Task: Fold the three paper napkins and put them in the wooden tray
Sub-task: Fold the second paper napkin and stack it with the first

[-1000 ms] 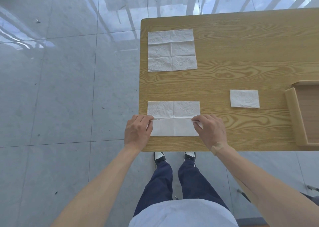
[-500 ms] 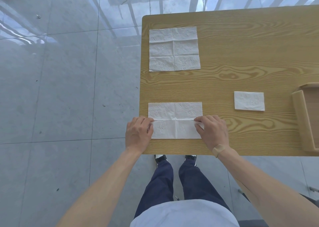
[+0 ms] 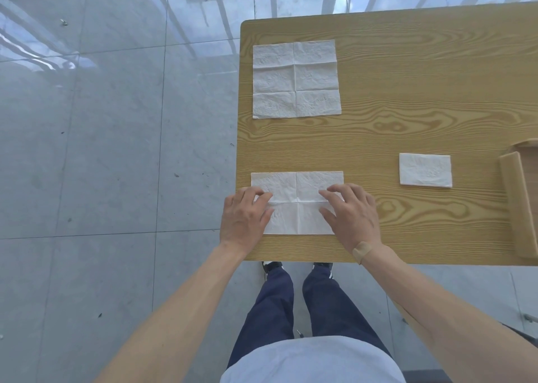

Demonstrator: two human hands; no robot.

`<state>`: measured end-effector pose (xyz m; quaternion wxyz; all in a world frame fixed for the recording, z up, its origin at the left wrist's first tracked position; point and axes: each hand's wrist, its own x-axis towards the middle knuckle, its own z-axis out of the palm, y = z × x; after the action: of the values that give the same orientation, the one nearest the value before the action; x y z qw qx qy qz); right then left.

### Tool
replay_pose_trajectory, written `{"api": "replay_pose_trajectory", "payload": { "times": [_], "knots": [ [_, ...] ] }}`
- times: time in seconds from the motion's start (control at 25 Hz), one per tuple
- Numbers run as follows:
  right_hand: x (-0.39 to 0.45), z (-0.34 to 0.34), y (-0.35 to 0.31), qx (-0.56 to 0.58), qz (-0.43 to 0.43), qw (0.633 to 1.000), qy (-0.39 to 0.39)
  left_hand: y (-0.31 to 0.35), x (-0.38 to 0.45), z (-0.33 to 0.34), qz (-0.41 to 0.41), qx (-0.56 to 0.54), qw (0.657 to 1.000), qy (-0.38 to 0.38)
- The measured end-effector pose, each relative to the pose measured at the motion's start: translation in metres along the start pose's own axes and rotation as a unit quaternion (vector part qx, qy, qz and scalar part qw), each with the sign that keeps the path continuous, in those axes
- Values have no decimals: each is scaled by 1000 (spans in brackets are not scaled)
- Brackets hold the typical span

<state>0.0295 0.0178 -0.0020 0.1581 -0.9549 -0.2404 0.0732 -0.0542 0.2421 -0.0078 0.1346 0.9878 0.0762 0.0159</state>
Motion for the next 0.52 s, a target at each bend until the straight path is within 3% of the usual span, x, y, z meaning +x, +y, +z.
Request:
{"api": "replay_pose_trajectory", "payload": {
  "times": [0.52],
  "knots": [
    [15, -7, 7, 47, 42, 995, -79, -2, 21, -9, -72, -65, 989, -108]
  ]
}}
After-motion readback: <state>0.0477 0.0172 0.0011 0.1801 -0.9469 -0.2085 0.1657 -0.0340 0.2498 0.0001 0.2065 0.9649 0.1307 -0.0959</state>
